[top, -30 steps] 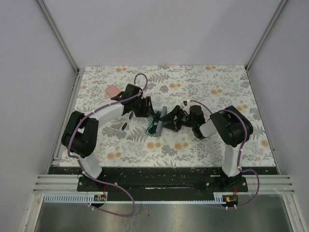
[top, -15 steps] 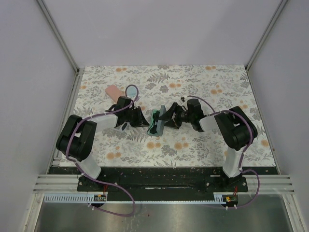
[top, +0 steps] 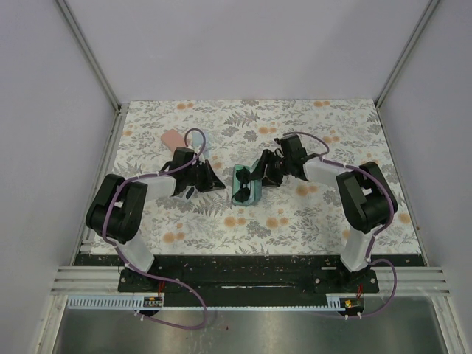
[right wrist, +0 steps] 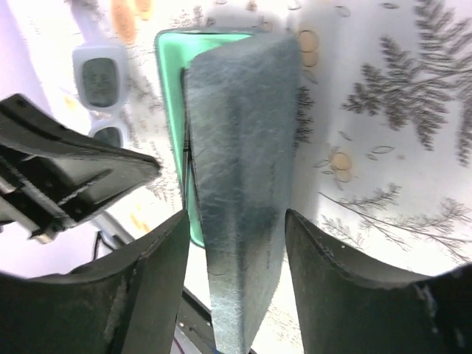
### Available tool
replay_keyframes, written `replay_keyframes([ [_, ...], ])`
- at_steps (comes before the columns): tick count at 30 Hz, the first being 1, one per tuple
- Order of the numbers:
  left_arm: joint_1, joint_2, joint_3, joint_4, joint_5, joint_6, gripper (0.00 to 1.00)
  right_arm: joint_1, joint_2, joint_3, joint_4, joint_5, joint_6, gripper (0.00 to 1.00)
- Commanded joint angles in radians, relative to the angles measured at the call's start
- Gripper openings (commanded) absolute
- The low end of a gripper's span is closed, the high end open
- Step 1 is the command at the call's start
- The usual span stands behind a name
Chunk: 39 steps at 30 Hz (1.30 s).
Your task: Organize the sunglasses
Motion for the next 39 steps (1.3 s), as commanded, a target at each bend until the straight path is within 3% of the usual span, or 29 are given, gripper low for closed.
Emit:
replay_keyframes([
  [1,0.030,-0.024,-0.012,0.066,0.031,-0.003,0.04,0.019,0.026,0.136,-0.323,0.157,-0.147,0.61],
  [7,0.030,0.011,0.004,0.077,0.049,-0.004,0.04,0.040,0.053,0.204,-0.396,0.179,-0.167,0.62],
  [12,0.030,0.056,0.036,0.109,0.089,-0.032,0.04,0.045,0.020,0.204,-0.388,0.156,-0.158,0.82],
  [21,0.028,0.120,0.117,0.118,0.111,-0.052,0.34,0.036,-0.042,0.147,-0.241,0.038,-0.114,0.95],
  [23,0.028,0.131,0.125,0.120,0.112,-0.051,0.33,0.028,-0.048,0.126,-0.189,-0.010,-0.095,0.97],
  [26,0.027,0.154,0.140,0.109,0.117,-0.044,0.25,0.014,-0.065,0.086,-0.106,-0.066,-0.066,0.98],
  [30,0.019,0.179,0.160,0.083,0.111,-0.032,0.24,-0.012,-0.100,0.029,-0.014,-0.106,-0.037,0.98],
  [39,-0.007,0.211,0.186,0.060,0.074,-0.021,0.18,-0.142,-0.108,-0.195,0.420,-0.303,0.136,0.97],
])
